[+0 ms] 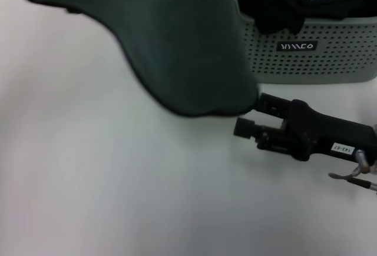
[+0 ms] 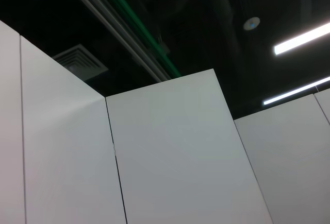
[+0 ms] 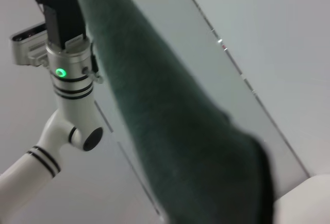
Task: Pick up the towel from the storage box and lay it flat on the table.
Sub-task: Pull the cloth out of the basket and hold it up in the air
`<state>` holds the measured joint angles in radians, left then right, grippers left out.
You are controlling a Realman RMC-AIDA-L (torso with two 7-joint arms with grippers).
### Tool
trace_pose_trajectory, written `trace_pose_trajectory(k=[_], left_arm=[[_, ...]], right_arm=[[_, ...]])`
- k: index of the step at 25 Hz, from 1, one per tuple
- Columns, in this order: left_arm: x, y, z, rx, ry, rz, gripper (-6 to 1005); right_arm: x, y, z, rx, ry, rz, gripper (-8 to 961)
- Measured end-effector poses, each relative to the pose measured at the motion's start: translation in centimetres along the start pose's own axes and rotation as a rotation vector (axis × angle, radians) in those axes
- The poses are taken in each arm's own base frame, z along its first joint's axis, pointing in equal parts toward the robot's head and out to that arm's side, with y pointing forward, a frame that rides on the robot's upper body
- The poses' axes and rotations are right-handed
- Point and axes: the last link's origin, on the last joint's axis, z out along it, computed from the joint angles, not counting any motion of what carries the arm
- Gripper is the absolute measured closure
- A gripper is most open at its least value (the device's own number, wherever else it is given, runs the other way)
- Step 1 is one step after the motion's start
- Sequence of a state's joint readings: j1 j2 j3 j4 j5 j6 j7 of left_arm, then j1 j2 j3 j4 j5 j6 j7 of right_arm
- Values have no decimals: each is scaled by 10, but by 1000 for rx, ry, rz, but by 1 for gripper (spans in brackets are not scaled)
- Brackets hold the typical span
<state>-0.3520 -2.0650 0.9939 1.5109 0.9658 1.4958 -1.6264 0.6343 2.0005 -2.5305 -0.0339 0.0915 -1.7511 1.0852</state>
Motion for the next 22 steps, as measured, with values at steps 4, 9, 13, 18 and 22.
trace_pose_trajectory(k=[4,9,13,18,22], left_arm=[[0,0,-1,2,-1,-1,984],[-1,0,-2,7,-3,-2,984],[-2,1,-2,7,-5,-4,984],[-2,1,-2,7,-5,1,983],[-1,1,-2,7,-6,5,983]], right_arm=[[0,3,2,-24,3,8,221],[-1,3,-9,21,-62,10,235],[-6,6,-14,5,-78,0,382],[-8,7,-12,-24,-64,-8,503],[-5,3,-9,0,-47,-2,588]])
